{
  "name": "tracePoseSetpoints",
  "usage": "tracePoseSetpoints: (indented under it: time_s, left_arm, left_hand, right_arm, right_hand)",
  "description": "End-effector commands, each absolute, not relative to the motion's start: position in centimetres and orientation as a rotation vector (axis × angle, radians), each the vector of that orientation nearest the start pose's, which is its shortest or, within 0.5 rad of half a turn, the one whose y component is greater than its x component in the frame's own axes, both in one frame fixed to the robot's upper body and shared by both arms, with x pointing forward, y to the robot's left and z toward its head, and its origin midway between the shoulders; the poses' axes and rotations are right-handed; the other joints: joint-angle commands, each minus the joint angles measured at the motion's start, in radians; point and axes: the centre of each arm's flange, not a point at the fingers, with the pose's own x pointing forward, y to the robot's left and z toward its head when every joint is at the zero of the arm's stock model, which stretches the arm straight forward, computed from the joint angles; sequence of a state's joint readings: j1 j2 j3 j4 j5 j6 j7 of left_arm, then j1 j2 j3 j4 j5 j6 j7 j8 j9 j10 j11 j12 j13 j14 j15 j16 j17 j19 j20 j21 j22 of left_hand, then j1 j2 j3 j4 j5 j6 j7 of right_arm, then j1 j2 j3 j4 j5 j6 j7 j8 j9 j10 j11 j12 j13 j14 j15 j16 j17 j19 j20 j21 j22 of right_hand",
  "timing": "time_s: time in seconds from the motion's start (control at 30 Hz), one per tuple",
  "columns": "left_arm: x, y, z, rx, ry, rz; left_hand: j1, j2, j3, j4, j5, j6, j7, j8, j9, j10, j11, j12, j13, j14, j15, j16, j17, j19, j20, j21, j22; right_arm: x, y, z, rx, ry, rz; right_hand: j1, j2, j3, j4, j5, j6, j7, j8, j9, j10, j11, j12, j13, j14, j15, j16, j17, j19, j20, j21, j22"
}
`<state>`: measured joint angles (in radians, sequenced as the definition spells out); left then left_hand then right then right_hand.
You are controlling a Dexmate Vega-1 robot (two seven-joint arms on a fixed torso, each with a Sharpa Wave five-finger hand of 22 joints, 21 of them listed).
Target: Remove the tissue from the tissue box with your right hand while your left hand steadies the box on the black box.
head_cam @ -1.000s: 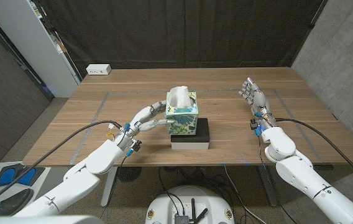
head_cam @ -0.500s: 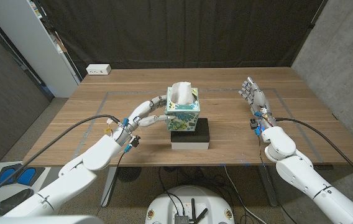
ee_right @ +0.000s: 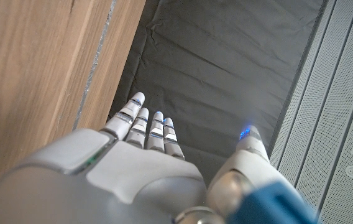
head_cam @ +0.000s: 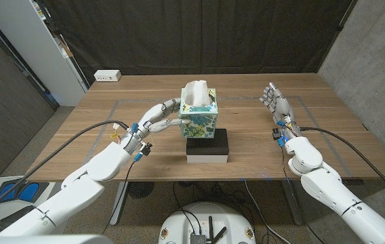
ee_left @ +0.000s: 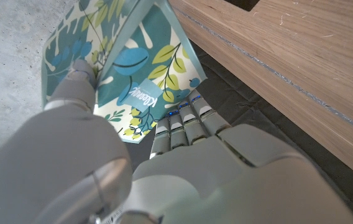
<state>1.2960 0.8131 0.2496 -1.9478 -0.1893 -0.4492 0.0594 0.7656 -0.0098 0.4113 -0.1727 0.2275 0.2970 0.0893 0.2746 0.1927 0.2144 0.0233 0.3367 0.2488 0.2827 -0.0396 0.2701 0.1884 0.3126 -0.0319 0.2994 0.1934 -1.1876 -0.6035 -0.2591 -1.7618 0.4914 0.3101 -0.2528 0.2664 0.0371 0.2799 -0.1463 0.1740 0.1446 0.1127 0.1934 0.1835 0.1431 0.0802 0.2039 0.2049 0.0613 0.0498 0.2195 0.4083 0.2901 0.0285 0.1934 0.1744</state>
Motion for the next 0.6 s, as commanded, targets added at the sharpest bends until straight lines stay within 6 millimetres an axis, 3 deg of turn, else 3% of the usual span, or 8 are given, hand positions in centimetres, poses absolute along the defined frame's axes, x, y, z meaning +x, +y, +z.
tracePoseSetpoints:
  time_s: [0.03,0.23,0.6]
  left_arm:
    - [46.7,22.8,-3.0,0.500,-0.895,-0.421]
    - [46.5,22.7,-3.0,0.507,-0.885,-0.418]
    - [46.4,22.6,-3.3,0.513,-0.885,-0.411]
  left_hand:
    - [0.002,0.012,0.004,0.004,0.007,0.012,-0.005,0.003,0.004,0.011,0.003,0.004,0.004,0.008,0.000,0.004,0.006,0.007,0.002,0.004,0.006]
    - [0.004,0.013,0.004,0.004,0.008,0.014,-0.005,0.002,0.004,0.017,0.002,0.005,0.005,0.011,0.002,0.004,0.006,0.008,0.005,0.005,0.006]
    - [0.008,0.016,0.004,0.004,0.009,0.014,-0.003,-0.001,0.005,0.017,0.005,0.003,0.006,0.012,0.002,0.002,0.006,0.008,0.007,0.005,0.006]
  right_arm:
    - [54.8,-27.6,-4.0,-0.024,-0.718,0.091]
    - [54.5,-27.5,-4.0,-0.011,-0.729,0.074]
    - [53.0,-27.8,-5.2,-0.016,-0.717,0.094]
  right_hand:
    - [0.002,0.003,0.002,-0.001,0.006,0.003,0.000,0.004,0.004,0.010,0.001,0.004,0.003,0.009,-0.001,0.009,0.001,0.008,0.002,0.007,0.002]
    - [0.003,0.003,0.002,-0.001,0.006,0.007,-0.004,0.005,0.004,0.014,-0.015,0.005,0.003,0.012,-0.011,0.010,0.001,0.011,-0.008,0.008,0.002]
    - [0.005,0.004,0.003,-0.002,0.007,0.007,-0.003,0.006,0.004,0.029,-0.005,0.010,0.003,0.022,-0.012,0.014,0.001,0.022,-0.010,0.012,0.002]
